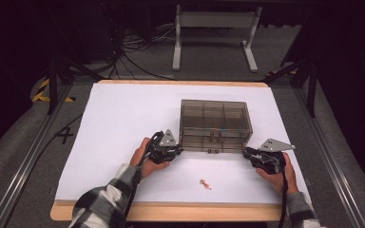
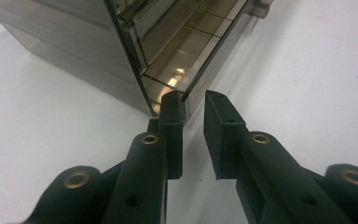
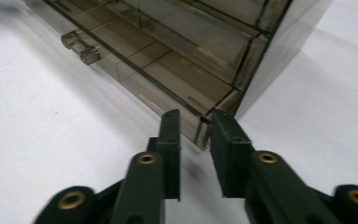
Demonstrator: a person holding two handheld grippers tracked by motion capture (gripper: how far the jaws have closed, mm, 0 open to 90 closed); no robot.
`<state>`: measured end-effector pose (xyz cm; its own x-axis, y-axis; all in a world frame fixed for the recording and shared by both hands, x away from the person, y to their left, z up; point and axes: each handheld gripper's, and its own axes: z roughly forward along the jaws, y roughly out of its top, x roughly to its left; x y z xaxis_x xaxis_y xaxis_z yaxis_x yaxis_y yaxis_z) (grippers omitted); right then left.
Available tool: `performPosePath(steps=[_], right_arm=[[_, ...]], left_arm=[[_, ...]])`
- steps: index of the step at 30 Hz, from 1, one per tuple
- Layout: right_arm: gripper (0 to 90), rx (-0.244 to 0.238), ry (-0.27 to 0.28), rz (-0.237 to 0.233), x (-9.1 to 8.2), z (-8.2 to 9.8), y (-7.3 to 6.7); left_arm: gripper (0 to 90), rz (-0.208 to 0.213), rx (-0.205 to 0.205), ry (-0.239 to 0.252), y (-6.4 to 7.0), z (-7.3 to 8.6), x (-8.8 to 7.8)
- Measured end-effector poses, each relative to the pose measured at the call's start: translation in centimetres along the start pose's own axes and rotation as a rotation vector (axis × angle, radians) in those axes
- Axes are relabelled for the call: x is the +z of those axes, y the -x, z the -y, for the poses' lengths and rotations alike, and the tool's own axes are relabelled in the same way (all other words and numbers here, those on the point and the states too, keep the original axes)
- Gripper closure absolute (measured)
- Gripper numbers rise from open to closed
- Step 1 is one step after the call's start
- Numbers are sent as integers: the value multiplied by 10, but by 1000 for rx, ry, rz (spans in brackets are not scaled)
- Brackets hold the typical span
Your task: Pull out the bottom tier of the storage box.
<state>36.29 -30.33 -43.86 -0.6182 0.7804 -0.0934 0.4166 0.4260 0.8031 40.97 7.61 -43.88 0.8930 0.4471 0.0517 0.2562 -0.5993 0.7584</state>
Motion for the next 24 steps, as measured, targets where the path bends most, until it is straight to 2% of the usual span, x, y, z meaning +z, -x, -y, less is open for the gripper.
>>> performPosePath(steps=[9,14,16,24], right_arm=[[794,16,8,-9,-1,1,2],[768,18,10,-11,-1,1,2],[785,45,36,-31,-1,2,3],[801,37,34,-25,-3,1,2]], left_arm=[[809,-2,-2,11,0,0,0],[824,-11,7,12,1,0,0],[847,-12,10,11,1,0,-1],[853,-11,19,8,1,0,-1]])
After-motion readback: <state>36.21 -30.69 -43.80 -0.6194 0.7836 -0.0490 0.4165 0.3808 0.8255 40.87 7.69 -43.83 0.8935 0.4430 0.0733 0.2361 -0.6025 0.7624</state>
